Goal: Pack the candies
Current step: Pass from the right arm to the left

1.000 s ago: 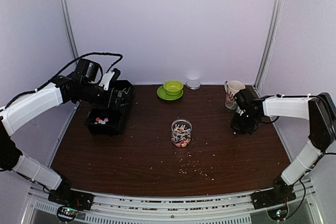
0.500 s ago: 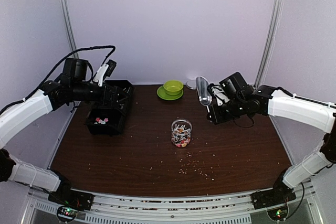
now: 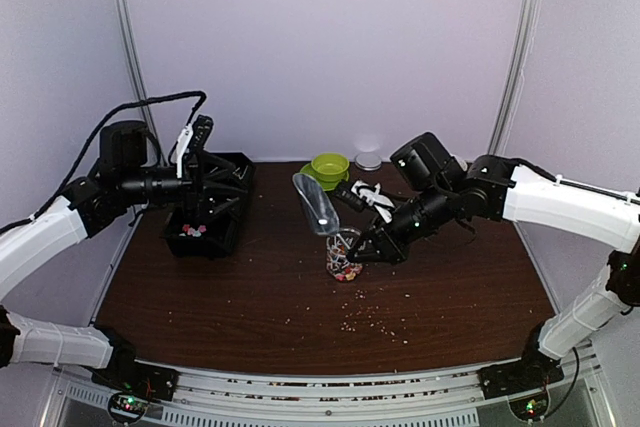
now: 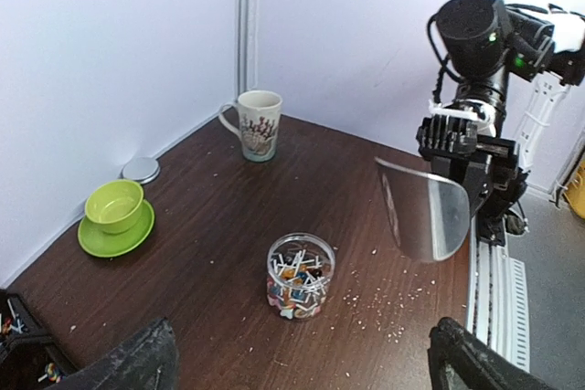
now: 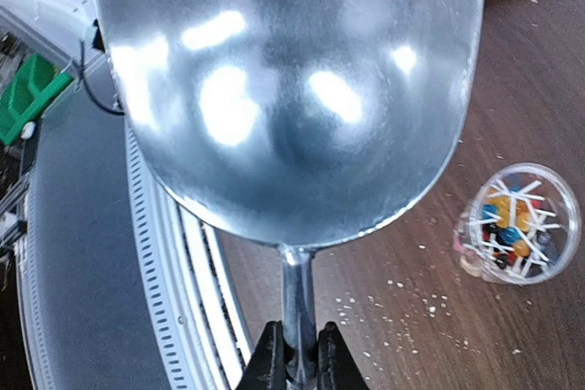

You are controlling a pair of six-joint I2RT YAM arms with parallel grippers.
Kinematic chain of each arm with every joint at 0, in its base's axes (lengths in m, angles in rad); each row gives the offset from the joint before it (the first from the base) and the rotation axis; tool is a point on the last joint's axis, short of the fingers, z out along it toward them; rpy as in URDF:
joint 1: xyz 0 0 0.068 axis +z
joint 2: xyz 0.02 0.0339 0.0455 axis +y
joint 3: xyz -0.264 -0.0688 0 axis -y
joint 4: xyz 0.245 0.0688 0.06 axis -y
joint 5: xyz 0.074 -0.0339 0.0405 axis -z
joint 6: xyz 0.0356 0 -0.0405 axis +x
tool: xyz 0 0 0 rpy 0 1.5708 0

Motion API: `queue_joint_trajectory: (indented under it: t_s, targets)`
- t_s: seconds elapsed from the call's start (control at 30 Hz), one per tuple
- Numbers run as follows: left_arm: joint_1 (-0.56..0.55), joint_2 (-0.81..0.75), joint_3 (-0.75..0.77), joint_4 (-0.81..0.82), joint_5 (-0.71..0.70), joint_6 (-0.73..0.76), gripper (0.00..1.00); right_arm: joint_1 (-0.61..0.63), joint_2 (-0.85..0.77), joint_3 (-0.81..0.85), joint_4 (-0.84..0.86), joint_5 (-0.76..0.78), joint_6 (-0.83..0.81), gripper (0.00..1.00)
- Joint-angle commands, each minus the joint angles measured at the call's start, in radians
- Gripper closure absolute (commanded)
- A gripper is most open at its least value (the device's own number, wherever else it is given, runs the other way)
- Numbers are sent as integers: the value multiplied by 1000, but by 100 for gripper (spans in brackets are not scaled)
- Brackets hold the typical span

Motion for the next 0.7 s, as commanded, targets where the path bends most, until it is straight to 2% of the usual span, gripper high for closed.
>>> queue_joint_trajectory:
  t_s: [0.0, 0.2, 0.43, 0.67]
  targets:
    - [-10, -29, -32, 93, 170, 101, 4, 40, 31, 42, -21, -224, -82, 100]
    - [-17, -63, -74, 89, 310, 232, 6, 98, 101, 105, -135, -295, -168, 100]
    - [-27, -105, -110, 3, 491, 467, 7, 122, 116, 92, -128, -423, -186, 100]
    - [-90, -73, -34, -251, 526, 669, 10, 131, 131, 89, -110, -496, -183, 100]
